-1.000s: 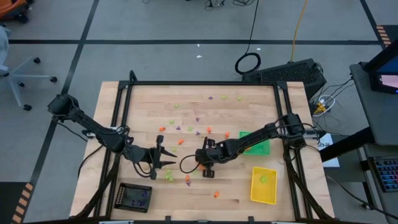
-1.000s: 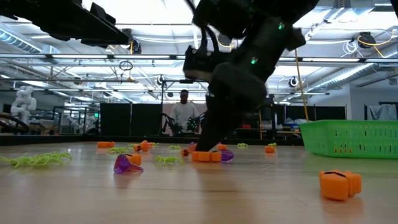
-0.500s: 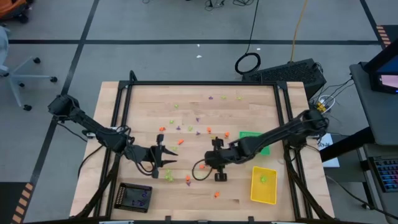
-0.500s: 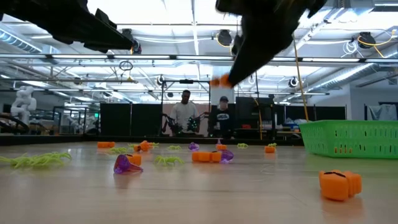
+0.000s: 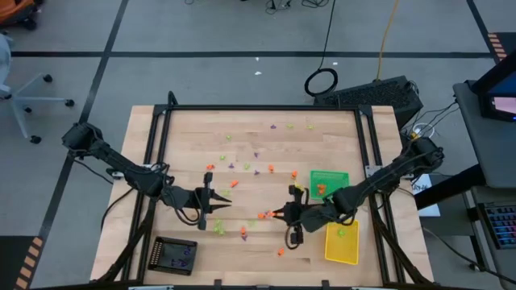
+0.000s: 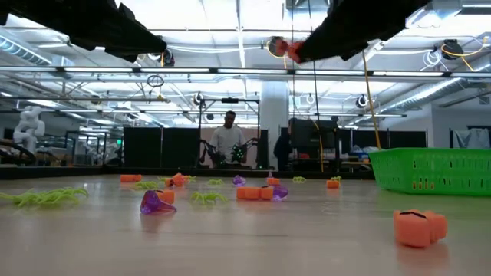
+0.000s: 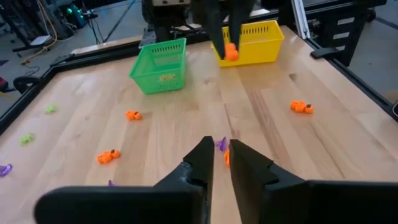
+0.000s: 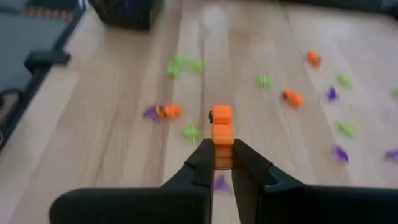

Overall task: Sort Halloween decoration
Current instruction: Put the orange skeleton toy into the green bin

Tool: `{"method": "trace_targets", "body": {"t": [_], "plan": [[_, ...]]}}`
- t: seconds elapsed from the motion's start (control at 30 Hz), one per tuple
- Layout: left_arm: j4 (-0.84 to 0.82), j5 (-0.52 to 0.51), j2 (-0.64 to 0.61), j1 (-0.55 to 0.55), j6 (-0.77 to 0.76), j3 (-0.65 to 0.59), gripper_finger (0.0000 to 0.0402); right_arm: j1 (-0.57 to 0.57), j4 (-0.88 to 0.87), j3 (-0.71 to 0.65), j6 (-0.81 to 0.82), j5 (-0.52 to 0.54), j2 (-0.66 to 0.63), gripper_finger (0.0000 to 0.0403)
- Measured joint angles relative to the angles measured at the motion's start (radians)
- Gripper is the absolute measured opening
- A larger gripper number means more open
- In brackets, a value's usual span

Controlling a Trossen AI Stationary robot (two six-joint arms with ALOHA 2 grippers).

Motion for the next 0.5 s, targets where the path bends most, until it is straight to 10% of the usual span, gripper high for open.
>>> {"method": "trace_targets", "body": {"t": [0.5], "plan": [[0.0,0.012,0.0,0.006,0.009,0.0,0.0022,-0.012,0.515,-0.203,-0.156,0.008,0.02,0.0018]]}}
